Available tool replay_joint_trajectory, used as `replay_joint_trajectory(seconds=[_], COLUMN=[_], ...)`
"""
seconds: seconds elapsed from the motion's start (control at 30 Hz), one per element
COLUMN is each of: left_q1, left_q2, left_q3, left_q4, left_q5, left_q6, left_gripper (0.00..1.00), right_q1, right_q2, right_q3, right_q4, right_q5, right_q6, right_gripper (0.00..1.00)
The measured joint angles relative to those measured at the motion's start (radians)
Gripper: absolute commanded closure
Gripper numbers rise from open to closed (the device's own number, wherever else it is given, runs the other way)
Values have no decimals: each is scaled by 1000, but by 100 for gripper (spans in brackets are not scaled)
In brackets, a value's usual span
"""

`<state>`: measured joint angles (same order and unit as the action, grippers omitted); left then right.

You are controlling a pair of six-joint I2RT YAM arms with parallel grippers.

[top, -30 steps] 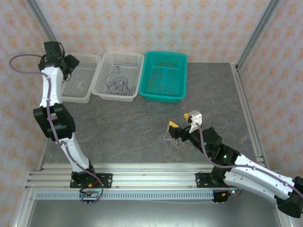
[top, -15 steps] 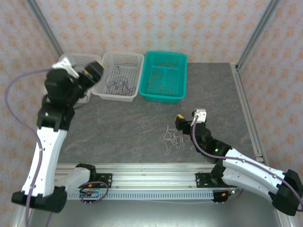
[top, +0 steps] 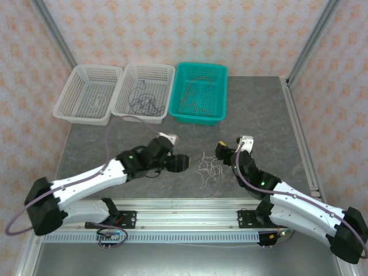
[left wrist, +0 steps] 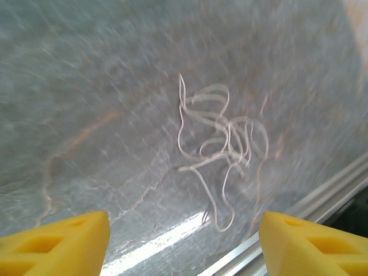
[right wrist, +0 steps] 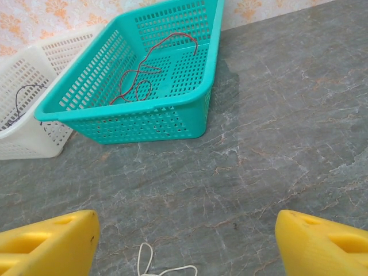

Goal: Untangle the cables

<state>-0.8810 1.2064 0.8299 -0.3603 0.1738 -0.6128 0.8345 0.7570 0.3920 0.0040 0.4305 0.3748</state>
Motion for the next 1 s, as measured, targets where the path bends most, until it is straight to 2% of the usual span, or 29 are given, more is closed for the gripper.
replay_joint_trajectory(seconds=[0.13, 0.33, 0.5, 0.57, 0.6, 0.7, 0.77, 0.9, 1.0], left_q1=[-43, -51, -51, -51, -51, -48, -48, -44, -18], left_q2=[154, 396, 498, 530, 545, 564, 568, 553, 475], left_q3=[3, 84, 120, 134, 142, 148, 146, 118, 47], left_q4=[40, 21, 52, 82, 96, 145, 185, 246, 260], left_q5=[33, 116, 149, 149, 148, 140, 140, 136, 135], left_q6=[141, 407, 488, 491, 492, 501, 504, 505, 498], left_gripper=[30, 30, 31, 39, 48, 82, 100, 100, 100], right_q1=[0, 0, 0, 0, 0, 0, 0, 0, 0], right_q2=[-3, -34, -60, -67, -70, -72, -72, -73, -31], right_q3=[0, -6, -7, -7, -7, -9, -9, -9, -2], right_q4=[-2, -13, -32, -39, -42, -47, -53, -62, -87], right_q5=[0, 0, 0, 0, 0, 0, -1, -31, -100], right_q6=[15, 33, 39, 46, 50, 60, 61, 47, 11], right_gripper=[20, 21, 21, 21, 21, 21, 22, 26, 26])
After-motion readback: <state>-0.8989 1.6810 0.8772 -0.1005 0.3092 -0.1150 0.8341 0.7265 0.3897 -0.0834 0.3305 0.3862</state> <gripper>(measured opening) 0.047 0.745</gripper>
